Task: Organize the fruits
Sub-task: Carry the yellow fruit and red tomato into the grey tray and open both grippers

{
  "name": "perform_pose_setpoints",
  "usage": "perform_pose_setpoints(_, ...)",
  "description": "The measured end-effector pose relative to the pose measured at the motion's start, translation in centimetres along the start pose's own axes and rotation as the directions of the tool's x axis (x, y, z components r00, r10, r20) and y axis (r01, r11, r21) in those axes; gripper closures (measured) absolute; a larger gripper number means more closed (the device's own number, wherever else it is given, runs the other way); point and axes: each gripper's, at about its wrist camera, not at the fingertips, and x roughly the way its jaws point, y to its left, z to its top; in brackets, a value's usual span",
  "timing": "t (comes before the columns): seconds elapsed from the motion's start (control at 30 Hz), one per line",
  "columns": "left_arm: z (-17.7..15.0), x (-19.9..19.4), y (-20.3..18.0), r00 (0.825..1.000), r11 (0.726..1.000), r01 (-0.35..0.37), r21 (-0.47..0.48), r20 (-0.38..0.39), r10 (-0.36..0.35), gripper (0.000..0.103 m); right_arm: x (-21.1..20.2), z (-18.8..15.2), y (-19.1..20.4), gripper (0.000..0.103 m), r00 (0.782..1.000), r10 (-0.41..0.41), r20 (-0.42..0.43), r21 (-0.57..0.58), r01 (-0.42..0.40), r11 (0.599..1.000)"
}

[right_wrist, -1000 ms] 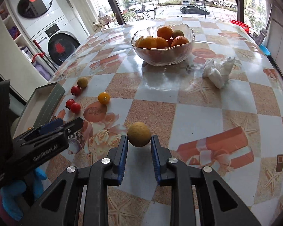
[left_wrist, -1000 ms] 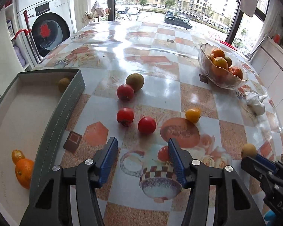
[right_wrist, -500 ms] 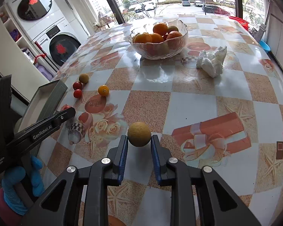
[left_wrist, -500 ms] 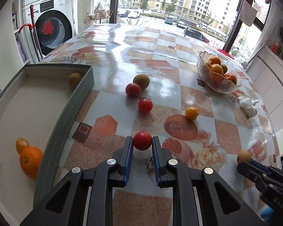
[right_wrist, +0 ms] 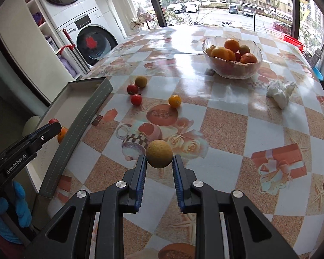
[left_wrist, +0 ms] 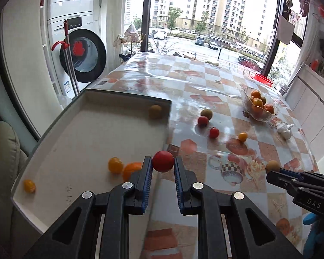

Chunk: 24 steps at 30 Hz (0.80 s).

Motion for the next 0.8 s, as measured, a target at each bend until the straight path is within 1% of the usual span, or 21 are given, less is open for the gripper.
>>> perform_pose_setpoints(0.07,-0.5,-0.2,2.1,1.000,0.999,-0.020,-0.031,0.001,0.020,0.081,0.1,0.5,1.8,0.076,1.000,0.015,-0.002,-0.028,-0.015,0.999)
perform_pose_setpoints(0.17,-1.4,-0.1,4.9,1.000,0.995,-0.030,-0.095,-0.004,0.030,0.081,0.8,1.1,4.8,0.076,0.999,0.041,-0.012,-0.071,-0.042,0.997)
perform_pose_setpoints(0.23,-2.0,0.2,6.3,0.999,0.992,-0.050,-0.117,-0.010,0.049,0.081,1.6,1.2,7.0,0.076,0.998,0.060,-0.029,-0.100,-0.063,0.993)
perform_pose_setpoints(0.3,-2.6,0.4,7.4,0.997,0.989,-0.074,-0.128,-0.017,0.073,0.081,2.5,1.1,9.3,0.076,0.995,0.080,-0.053,-0.133,-0.086,0.987)
perform_pose_setpoints(0.53,-3.7,1.4,9.7,0.994,0.982,-0.105,-0.158,-0.039,0.100,0.081,5.0,1.6,16.4,0.076,0.988,0.123,-0.097,-0.237,-0.143,0.961)
perform_pose_setpoints(0.67,-4.4,1.5,10.8,0.994,0.978,-0.099,-0.181,-0.051,0.092,0.081,6.4,1.3,18.6,0.076,0.985,0.115,-0.130,-0.281,-0.148,0.948)
perform_pose_setpoints(0.73,-4.6,1.8,11.1,0.995,0.977,-0.086,-0.196,-0.065,0.075,0.081,6.5,1.1,19.2,0.076,0.989,0.094,-0.117,-0.307,-0.126,0.943)
perform_pose_setpoints(0.8,-4.5,2.0,10.9,0.995,0.980,-0.089,-0.180,-0.067,0.079,0.081,6.9,1.0,19.3,0.074,0.985,0.099,-0.143,-0.307,-0.139,0.942)
